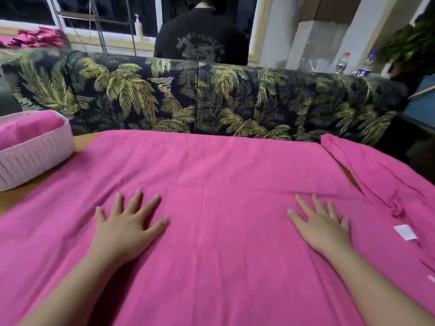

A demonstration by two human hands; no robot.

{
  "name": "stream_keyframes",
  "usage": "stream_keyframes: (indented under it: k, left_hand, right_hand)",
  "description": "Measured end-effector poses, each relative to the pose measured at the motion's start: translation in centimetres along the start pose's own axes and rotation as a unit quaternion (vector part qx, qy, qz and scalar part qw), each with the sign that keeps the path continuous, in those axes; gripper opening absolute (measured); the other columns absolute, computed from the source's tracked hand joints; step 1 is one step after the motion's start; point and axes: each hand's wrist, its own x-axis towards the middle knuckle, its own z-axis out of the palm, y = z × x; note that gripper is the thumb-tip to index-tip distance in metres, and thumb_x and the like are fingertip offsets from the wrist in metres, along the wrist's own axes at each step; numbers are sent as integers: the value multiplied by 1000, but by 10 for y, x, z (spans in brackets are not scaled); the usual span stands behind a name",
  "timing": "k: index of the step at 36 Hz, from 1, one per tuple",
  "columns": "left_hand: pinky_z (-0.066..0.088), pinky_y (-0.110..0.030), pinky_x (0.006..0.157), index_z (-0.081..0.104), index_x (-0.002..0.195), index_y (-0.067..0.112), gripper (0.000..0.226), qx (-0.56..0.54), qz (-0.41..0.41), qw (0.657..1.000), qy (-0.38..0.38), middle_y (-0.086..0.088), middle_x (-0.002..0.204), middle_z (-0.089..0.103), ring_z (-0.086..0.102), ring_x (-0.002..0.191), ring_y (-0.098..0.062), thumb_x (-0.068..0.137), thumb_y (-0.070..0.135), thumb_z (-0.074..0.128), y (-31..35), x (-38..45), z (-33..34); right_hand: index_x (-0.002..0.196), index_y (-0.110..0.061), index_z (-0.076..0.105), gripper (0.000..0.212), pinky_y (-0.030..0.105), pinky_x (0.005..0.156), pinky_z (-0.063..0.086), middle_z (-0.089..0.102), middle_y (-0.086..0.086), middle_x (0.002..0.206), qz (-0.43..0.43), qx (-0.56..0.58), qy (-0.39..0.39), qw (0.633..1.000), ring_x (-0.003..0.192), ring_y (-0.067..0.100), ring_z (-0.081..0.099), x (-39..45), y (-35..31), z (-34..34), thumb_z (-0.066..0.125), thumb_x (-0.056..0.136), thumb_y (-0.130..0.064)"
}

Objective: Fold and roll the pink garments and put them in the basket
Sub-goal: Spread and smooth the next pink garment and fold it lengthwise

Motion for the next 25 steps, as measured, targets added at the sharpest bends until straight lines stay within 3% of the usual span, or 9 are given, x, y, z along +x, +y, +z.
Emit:
stream_keyframes:
  k: [3,8,15,25]
  left_hand:
    - [4,-56,114,-9,142,59,106,14,-7,1000,4,10,161,-6,-5,148,-28,43,91,-29,0,0,4]
    - [5,-56,113,-11,141,57,88,1,-20,1000,10,8,161,-4,-5,148,-30,58,86,-14,1,-3,5]
    - [8,-59,110,0,145,56,90,7,-30,1000,3,6,162,5,1,147,-34,61,84,-11,8,-10,-1]
    - [6,-51,115,-7,142,59,94,20,70,997,-21,13,161,-4,-5,148,-24,52,86,-14,9,-90,-1]
  right_hand:
    - [148,-52,1,64,55,116,2,-5,-8,161,-2,-8,-5,1000,148,27,-4,11,-3,-2,18,90,-72]
    - [148,-51,-2,64,54,117,1,-8,-8,161,-3,-16,-16,1000,148,25,-8,14,-2,-3,17,90,-71]
    - [151,-43,0,63,49,119,2,-5,-7,162,-14,-24,-10,1000,149,22,-6,0,9,-3,18,94,-65]
    - [152,-39,7,60,42,120,3,0,-7,162,-51,-23,1,998,149,15,-1,-69,60,2,23,98,-58]
